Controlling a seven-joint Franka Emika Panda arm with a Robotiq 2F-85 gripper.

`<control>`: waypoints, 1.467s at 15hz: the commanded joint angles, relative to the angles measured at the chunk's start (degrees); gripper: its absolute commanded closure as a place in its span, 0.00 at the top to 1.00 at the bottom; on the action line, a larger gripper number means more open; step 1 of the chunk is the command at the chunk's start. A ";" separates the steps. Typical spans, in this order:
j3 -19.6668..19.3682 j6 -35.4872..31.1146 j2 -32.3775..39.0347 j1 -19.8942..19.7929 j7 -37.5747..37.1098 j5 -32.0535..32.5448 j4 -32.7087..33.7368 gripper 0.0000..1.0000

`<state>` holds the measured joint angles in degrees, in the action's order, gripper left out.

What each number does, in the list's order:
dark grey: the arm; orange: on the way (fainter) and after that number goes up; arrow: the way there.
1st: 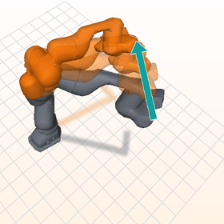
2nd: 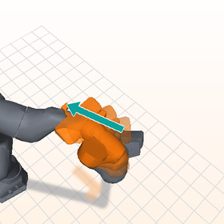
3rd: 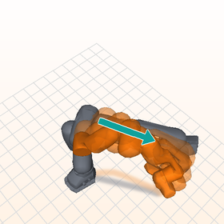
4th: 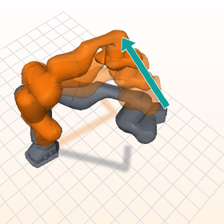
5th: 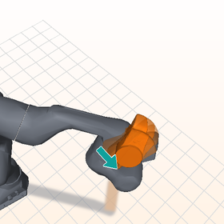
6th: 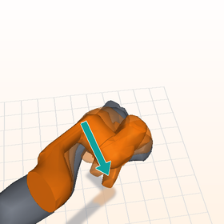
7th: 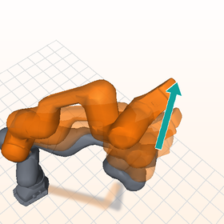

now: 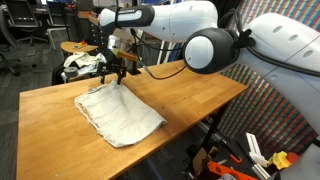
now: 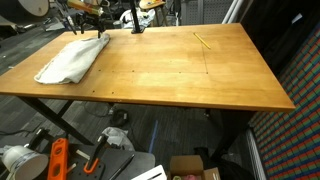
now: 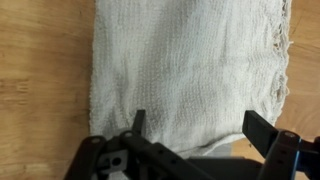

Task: Fold the white towel on the table in half.

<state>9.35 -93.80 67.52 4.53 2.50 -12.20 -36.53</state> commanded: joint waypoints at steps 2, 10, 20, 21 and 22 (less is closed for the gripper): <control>-0.39 1.72 -5.69 -1.50 -2.20 -0.34 -0.84 1.00; -5.09 -1.27 -11.93 -5.37 -5.15 1.61 -3.77 1.00; -7.37 -9.56 -23.21 -13.63 -1.70 1.07 -27.48 1.00; -6.94 -6.65 -17.13 -13.02 -2.33 1.53 -18.46 1.00; -7.50 -6.87 -18.16 -13.34 -2.14 1.19 -20.24 1.00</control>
<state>2.33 -101.01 49.21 -9.05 0.21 -10.67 -57.20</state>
